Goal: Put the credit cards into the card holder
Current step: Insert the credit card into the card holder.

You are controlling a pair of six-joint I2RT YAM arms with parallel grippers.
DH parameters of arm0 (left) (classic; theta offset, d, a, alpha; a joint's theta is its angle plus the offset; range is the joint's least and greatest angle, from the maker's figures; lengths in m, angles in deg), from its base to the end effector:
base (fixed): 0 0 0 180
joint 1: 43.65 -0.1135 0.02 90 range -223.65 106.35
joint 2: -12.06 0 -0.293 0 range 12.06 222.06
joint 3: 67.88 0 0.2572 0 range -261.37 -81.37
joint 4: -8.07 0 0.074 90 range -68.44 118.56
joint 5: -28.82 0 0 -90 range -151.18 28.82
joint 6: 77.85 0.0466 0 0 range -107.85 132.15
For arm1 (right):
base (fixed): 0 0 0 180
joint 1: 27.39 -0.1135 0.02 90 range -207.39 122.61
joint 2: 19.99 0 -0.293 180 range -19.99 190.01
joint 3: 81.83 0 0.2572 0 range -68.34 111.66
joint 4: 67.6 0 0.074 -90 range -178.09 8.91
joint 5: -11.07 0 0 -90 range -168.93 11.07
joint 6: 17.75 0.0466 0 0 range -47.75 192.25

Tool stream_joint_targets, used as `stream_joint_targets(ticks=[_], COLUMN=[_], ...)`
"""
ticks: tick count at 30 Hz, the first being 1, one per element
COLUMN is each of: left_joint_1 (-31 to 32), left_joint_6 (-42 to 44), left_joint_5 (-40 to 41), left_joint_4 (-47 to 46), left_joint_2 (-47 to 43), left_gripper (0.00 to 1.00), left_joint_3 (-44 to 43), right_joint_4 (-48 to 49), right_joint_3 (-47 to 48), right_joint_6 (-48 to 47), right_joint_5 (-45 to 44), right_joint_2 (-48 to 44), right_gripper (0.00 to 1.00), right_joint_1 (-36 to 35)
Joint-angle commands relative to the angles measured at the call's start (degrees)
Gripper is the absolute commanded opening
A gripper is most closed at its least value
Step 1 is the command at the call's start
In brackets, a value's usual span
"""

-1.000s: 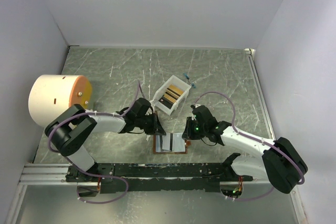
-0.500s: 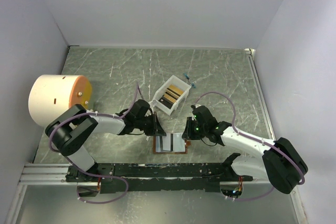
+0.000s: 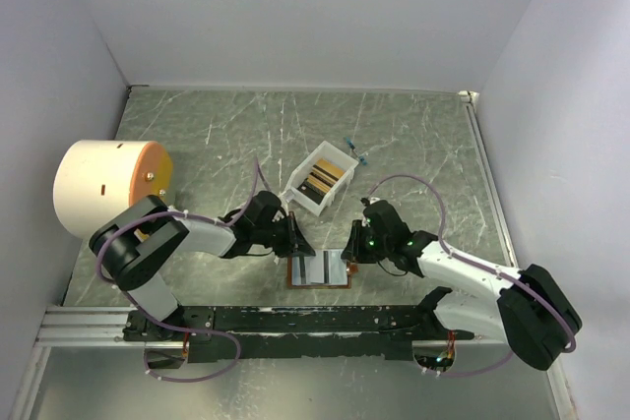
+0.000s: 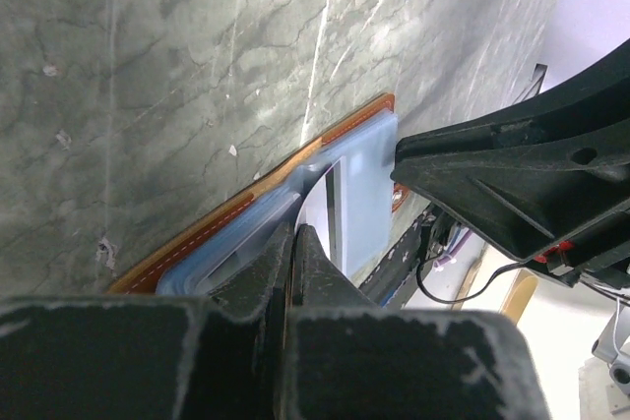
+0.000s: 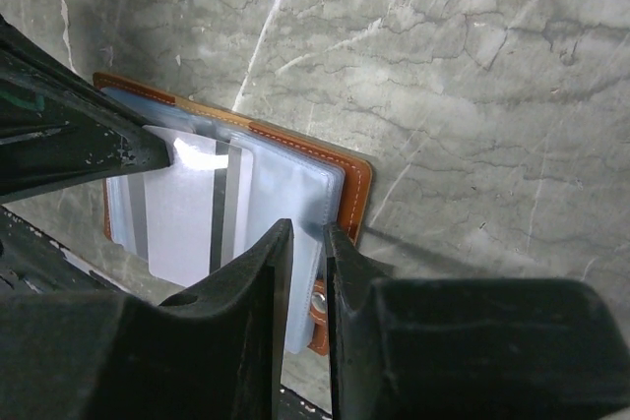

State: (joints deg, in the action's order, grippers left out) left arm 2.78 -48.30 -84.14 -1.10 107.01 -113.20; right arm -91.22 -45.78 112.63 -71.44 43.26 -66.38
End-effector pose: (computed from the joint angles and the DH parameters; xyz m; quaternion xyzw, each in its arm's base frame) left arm 0.1942 -0.2305 0.1336 -0.0258 0.8934 -0.4374 0.0994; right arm 0.1460 0.1260 0.1644 -0.0105 0.9403 0.2610 0.2182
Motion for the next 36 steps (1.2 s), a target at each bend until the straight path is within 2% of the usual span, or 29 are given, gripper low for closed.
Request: stream_joint_targets(ticks=[1,6,14,15,19,20,22,28,36], left_joint_1=[1.5,2.1,2.2,2.3,2.3,2.2,2.2,-0.3,-5.7], left_joint_6=[-0.4,-0.5,3.2,3.8,6.6,7.1,8.4,11.6,13.0], left_joint_5=[2.6,3.0,9.5,10.7,14.2,14.4,14.0,14.8,7.2], left_joint_4=[-1.0,-1.2,9.2,10.6,16.1,16.8,17.3,18.8,20.0], left_joint_2=[2.0,1.1,-9.1,-10.7,-15.6,-16.4,-18.1,-24.4,-28.3], left_gripper=[0.07,0.1,0.53,0.56,0.56,0.56,0.58,0.63,0.53], left_joint_3=[0.5,0.8,-0.6,-0.8,-1.6,-1.5,-1.0,1.8,5.2], right_joint_4=[1.5,0.8,-6.7,-7.2,-7.6,-7.6,-7.0,-2.4,3.8], right_joint_3=[-1.0,-1.2,1.6,1.4,0.5,0.3,-0.1,-1.2,-1.2], right_joint_6=[2.2,3.2,6.5,7.3,7.6,7.5,7.0,5.8,8.6], right_joint_5=[-0.3,-1.2,-4.0,-4.3,-4.5,-4.6,-4.0,0.3,2.0], right_joint_2=[-1.5,-3.2,-6.7,-7.4,-9.3,-9.2,-8.5,-5.0,0.8], right_gripper=[0.19,0.23,0.42,0.44,0.54,0.6,0.64,0.6,0.54], right_joint_1=[-0.3,-0.3,-0.3,-0.3,-0.3,-0.3,-0.3,-0.5,-3.8])
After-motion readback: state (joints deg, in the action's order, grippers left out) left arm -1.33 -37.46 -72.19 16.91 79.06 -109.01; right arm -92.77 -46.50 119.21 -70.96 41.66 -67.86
